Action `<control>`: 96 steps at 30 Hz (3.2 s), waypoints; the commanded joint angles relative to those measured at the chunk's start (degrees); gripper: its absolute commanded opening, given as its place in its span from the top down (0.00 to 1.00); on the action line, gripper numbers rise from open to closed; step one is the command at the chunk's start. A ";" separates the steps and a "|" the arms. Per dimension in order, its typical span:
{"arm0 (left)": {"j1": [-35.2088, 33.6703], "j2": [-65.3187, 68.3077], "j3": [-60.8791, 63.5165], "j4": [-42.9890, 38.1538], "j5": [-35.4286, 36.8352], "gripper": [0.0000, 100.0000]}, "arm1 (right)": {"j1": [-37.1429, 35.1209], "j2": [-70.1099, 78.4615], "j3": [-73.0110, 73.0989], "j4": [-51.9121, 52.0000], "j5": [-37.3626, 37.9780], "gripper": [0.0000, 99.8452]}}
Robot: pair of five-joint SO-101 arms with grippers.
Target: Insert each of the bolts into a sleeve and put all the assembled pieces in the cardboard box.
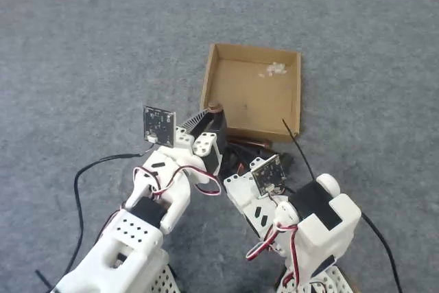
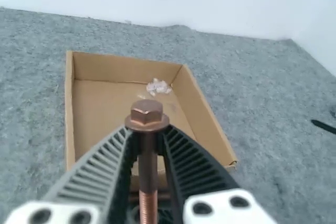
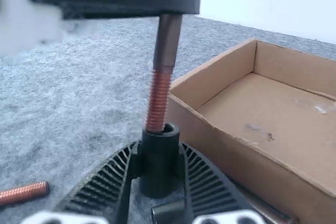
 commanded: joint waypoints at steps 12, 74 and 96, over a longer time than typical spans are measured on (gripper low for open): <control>1.05 -1.32 0.40 -0.70 -2.55 0.99 | -0.31 -0.84 0.97 -1.54 1.14 0.99; 1.67 23.56 -0.57 -32.26 -6.33 0.99 | -0.13 -0.84 0.97 -1.54 1.14 0.99; 2.11 7.56 0.31 -2.46 -6.68 0.99 | 1.80 -0.84 0.62 -1.63 1.14 0.99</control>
